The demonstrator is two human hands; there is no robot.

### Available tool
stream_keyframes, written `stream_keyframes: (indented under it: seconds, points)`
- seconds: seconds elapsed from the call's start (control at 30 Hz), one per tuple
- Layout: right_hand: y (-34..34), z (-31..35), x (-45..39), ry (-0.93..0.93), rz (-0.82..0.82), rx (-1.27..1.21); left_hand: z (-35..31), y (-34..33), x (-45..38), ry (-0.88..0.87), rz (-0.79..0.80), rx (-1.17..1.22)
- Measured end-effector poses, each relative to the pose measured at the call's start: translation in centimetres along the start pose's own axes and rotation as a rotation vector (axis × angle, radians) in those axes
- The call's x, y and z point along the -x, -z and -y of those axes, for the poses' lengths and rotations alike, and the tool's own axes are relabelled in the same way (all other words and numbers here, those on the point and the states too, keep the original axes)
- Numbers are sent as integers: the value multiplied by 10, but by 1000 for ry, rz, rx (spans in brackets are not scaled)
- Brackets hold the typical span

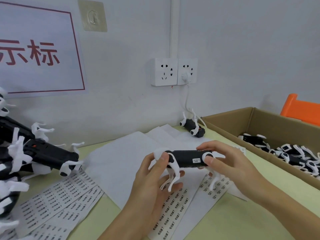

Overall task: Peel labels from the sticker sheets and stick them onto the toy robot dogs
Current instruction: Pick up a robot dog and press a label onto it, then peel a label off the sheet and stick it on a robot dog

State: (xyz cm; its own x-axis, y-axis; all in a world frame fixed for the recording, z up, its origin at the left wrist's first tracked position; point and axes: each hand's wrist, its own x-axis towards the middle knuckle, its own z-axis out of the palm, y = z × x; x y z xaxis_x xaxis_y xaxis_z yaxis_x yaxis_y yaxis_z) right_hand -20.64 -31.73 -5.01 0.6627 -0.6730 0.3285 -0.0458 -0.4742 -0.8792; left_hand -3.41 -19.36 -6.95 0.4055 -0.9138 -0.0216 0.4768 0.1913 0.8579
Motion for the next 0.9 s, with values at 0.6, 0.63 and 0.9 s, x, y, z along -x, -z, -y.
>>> stream_keyframes:
  seconds: [0.6,0.63,0.9]
  points:
    - [51,-16,-4,-163,-125,-198,11,3,-5,5,-63,-79]
    - [55,-20,-5,-241,-184,-304,10,1,-5,22,-83,-73]
    - [107,-45,-8,-340,-833,-983,7,-3,-5,44,-114,-78]
